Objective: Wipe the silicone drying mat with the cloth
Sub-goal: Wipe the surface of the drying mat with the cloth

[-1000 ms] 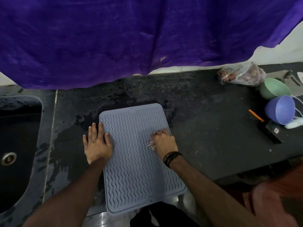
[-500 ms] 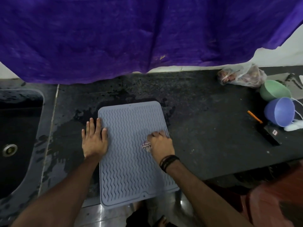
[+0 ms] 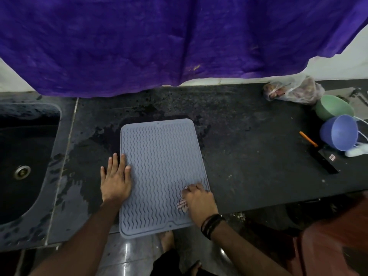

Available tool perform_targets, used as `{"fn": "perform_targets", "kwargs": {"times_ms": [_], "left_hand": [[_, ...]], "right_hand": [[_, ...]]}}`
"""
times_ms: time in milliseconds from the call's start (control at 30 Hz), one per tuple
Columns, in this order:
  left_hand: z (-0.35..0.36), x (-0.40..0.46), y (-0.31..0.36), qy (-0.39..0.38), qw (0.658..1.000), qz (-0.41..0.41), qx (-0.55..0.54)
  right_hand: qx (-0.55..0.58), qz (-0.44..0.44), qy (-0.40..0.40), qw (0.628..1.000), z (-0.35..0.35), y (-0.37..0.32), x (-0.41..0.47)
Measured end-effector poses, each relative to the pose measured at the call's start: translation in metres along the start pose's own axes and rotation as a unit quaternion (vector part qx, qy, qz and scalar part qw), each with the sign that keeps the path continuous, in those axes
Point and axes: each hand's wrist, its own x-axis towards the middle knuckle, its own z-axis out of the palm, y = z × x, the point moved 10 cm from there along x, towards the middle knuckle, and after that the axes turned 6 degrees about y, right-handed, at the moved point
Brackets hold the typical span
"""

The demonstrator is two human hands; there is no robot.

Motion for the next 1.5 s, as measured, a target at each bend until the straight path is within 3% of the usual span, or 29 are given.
{"fn": "perform_targets", "kwargs": {"times_ms": [167,600,800,933,1300,1500], "left_hand": [[-0.005,-0.042,0.000,0.005,0.999,0.033,-0.004],[-0.007,-0.043,-0.003,0.025,0.999,0.032,0.008],[-0.003,-0.041,-0.006,0.029,0.999,0.035,0.010],[-0.001,-0.039,-0.009,0.030,0.999,0.032,0.018],[0.001,-0.040,-0.012,0.023,0.999,0.018,0.020],[0.000,-0.039,-0.010,0.022,0.999,0.015,0.022]], "right_hand": [[0.033,0.007,0.074,0.997,-0.026,0.004,0.029],[0.010,-0.014,0.015,1.000,0.007,-0.001,-0.030],[0.043,0.040,0.091,0.994,-0.032,0.022,0.020],[0.012,0.049,0.074,0.996,-0.029,0.029,0.056],[0.005,0.045,0.018,0.999,0.009,0.017,-0.032],[0.043,0.058,0.064,0.995,-0.012,0.012,-0.020]]}}
